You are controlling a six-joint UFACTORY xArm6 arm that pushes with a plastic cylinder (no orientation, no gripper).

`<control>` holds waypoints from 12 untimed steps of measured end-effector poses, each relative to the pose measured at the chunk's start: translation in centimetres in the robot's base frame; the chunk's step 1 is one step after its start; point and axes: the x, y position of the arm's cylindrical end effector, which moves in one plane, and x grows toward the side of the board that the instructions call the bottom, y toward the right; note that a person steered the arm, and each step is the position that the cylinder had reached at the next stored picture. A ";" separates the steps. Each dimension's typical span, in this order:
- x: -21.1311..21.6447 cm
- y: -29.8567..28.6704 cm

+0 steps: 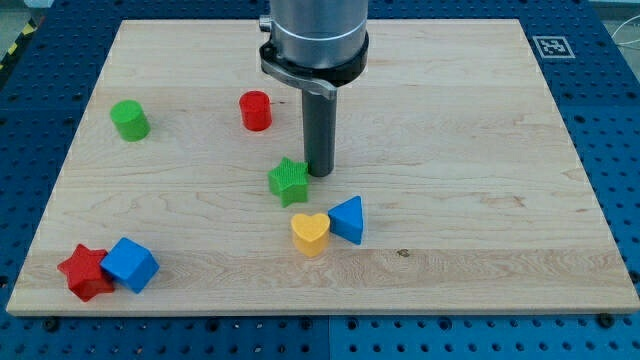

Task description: Push the green star towards right side of the blue cube

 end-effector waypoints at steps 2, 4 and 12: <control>1.8 -1.4; 3.4 -2.7; 5.3 -3.9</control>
